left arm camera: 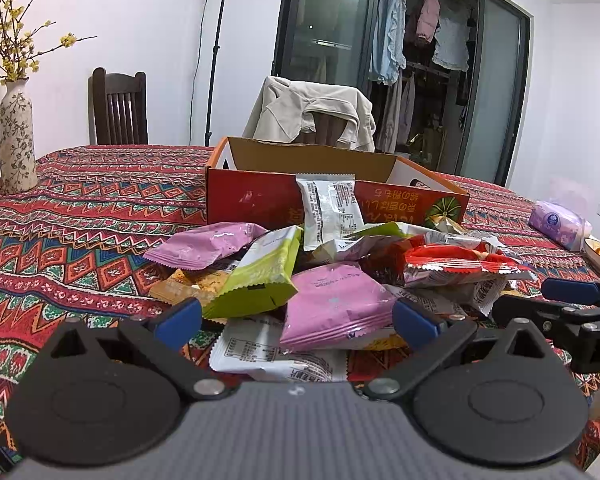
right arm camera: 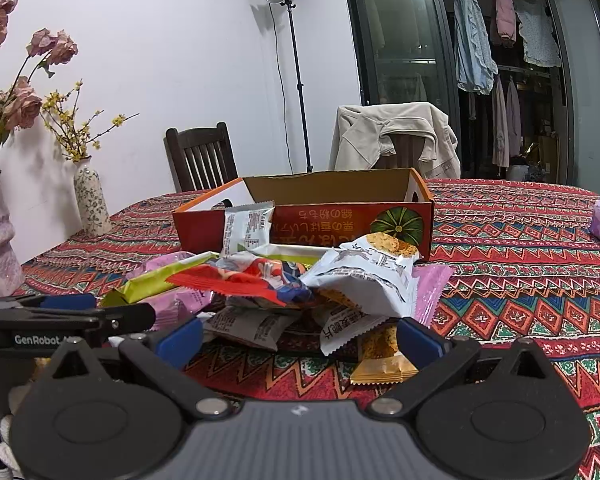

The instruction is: Organize snacks

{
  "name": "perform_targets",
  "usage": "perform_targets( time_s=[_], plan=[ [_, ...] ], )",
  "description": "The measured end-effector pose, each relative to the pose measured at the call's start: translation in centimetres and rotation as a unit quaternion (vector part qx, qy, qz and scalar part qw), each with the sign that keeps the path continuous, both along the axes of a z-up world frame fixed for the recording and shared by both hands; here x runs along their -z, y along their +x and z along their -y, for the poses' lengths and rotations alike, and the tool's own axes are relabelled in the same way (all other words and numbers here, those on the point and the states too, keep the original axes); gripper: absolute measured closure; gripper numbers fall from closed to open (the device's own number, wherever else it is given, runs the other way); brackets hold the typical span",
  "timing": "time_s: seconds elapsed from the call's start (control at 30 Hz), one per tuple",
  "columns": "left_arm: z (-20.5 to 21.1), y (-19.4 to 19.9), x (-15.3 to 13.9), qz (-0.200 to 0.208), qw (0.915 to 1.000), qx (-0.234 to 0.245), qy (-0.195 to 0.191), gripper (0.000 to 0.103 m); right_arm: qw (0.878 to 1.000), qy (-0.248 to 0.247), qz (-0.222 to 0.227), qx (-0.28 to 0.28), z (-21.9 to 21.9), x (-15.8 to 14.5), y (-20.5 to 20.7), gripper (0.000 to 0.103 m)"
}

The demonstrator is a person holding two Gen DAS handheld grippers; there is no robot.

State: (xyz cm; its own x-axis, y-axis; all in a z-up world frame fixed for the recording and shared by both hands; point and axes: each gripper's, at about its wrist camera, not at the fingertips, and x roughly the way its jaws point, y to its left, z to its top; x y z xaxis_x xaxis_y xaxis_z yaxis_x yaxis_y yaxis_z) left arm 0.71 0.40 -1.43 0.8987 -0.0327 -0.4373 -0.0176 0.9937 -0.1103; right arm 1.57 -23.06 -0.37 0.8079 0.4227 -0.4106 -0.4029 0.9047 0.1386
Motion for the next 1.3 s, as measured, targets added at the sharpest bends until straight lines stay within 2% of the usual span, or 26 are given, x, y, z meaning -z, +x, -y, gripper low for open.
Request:
perform_targets(
  time_s=[1.3],
  plan=[
    [-0.09, -0.39, -0.36, 0.003, 1.0, -0.004, -0.002, 0.0, 1.0, -0.002, 0.004, -0.002, -0.17, -0.18, -0.39, 0.0]
  ],
)
